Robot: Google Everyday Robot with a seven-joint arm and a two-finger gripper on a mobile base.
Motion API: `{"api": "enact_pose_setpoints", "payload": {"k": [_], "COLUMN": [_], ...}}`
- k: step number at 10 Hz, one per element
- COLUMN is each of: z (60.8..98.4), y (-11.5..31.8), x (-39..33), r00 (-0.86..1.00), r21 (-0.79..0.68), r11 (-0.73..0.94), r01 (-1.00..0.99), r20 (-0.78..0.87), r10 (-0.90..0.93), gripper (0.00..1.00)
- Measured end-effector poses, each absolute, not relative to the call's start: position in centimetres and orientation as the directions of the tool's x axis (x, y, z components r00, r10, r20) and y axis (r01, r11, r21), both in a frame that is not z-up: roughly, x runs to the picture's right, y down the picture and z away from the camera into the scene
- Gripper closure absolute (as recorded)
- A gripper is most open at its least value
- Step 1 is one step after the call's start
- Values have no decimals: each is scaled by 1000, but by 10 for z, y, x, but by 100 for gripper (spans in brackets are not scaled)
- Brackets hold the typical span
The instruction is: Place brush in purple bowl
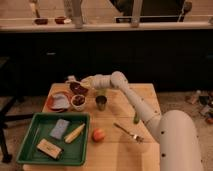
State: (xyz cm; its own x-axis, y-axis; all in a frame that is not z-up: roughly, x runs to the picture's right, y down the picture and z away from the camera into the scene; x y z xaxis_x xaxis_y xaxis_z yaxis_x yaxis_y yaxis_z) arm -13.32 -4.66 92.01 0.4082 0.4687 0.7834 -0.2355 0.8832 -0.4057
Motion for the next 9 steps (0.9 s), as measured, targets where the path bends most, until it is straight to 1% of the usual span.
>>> {"api": "enact_pose_setpoints", "payload": {"k": [5, 9], "z": [932, 943], "y": [-53, -50], "x": [-148, -159], "r00": [403, 420], "r21": [-417, -438], "r11": [880, 877], "r01": [-226, -197], "r20": [783, 770], "r10": [474, 479], "gripper": [100, 100]}}
